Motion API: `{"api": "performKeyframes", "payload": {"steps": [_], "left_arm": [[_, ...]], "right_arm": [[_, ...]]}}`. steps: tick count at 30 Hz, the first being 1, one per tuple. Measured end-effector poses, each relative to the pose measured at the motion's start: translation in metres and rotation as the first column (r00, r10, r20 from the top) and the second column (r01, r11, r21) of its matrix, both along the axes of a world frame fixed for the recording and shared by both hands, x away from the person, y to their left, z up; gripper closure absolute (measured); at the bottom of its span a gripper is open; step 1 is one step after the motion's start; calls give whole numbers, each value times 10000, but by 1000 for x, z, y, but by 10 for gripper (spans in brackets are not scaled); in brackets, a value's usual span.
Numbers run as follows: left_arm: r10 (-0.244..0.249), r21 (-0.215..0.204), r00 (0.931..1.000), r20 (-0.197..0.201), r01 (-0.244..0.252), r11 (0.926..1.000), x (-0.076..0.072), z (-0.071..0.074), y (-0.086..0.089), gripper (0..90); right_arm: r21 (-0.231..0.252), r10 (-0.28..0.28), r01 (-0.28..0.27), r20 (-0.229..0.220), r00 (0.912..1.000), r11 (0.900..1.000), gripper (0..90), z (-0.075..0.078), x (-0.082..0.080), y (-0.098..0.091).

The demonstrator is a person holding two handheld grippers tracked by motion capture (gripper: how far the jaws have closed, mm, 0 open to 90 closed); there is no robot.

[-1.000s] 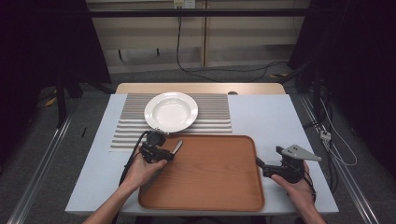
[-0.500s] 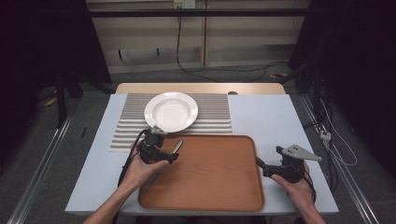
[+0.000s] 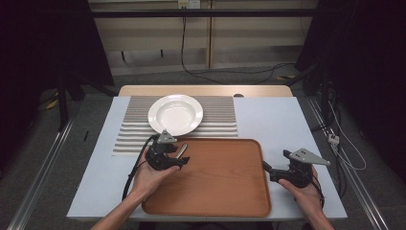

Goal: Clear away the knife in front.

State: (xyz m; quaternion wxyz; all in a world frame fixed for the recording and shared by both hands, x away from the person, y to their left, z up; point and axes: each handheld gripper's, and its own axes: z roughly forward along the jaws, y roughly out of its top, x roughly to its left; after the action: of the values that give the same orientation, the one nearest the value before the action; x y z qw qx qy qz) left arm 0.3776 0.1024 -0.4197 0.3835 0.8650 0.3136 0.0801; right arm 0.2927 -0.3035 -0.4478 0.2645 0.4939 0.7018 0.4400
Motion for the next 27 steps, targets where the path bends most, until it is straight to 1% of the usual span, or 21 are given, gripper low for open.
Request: {"api": "performKeyframes", "payload": {"steps": [1,2,3,4,5,6,7,8,9,11,13,15,18,19,20,22,23,24,25,26,27], "left_arm": [[-160,48,9999,-36,160,9999,0,-1,-2,503],[-178,51,9998,-26,178,9998,1,-3,-3,563],[-290,13,9995,-157,291,9996,2,-5,-4,606],[-392,90,9988,-282,395,9992,3,-6,-6,672],[-402,212,9988,-285,409,9989,3,-8,-8,725],[-504,342,9978,-424,518,9981,3,-9,-9,760],[-575,430,9975,-416,593,9973,3,-11,-11,809],[-493,595,9981,-357,513,9969,2,-12,-12,836],[-719,617,9965,-435,745,9953,3,-13,-13,847],[-743,782,9963,-439,776,9939,4,-16,-14,861],[-825,785,9943,-671,877,9930,6,-21,-15,861],[-798,1246,9950,-607,868,9884,7,-24,-16,900],[-675,1175,9953,-700,754,9902,10,-24,-13,900],[-664,1076,9948,-778,746,9914,12,-25,-12,900],[-756,1086,9936,-840,846,9905,14,-25,-11,900],[-668,805,9922,-1056,755,9939,16,-26,-8,900],[-800,721,9913,-1043,878,9935,18,-27,-6,900],[-796,534,9918,-1003,853,9949,18,-28,-4,900],[-820,486,9931,-843,863,9951,19,-29,-3,900],[-724,569,9946,-749,767,9954,19,-29,-1,900],[-614,629,9950,-785,664,9958,20,-29,-1,900]], "right_arm": [[-10,17,-17,2,10000,10000,76,0,0,0],[-16,32,-32,14,10000,10000,76,0,0,0],[-5,37,-37,11,10000,10000,76,0,0,0],[-14,34,-34,11,10000,10000,76,0,0,0],[-1,17,-17,15,10000,10000,76,0,0,0],[6,9,-9,21,10000,10000,76,0,0,0],[17,0,0,6,10000,10000,76,0,0,-1],[19,-15,15,4,10000,10000,75,0,0,-1],[18,-15,15,-9,10000,10000,75,0,0,-1],[17,3,-3,15,10000,10000,74,0,-1,-1],[18,34,-34,33,10000,10000,74,0,-1,-1],[15,37,-37,34,10000,10000,74,0,-2,-1],[20,9,-9,48,10000,10000,74,0,-2,-2],[22,0,0,37,10000,10000,74,0,-2,-2],[24,-4,4,17,10000,10000,74,0,-2,-2],[16,23,-23,22,10000,10000,74,0,-2,-1],[6,19,-19,21,10000,10000,74,0,-2,-1],[5,16,-16,18,10000,10000,74,0,-2,-1],[0,18,-18,18,10000,10000,74,0,-2,-1],[5,17,-17,18,10000,10000,74,0,-2,-1],[15,21,-21,24,10000,10000,74,0,-2,-1]]}}
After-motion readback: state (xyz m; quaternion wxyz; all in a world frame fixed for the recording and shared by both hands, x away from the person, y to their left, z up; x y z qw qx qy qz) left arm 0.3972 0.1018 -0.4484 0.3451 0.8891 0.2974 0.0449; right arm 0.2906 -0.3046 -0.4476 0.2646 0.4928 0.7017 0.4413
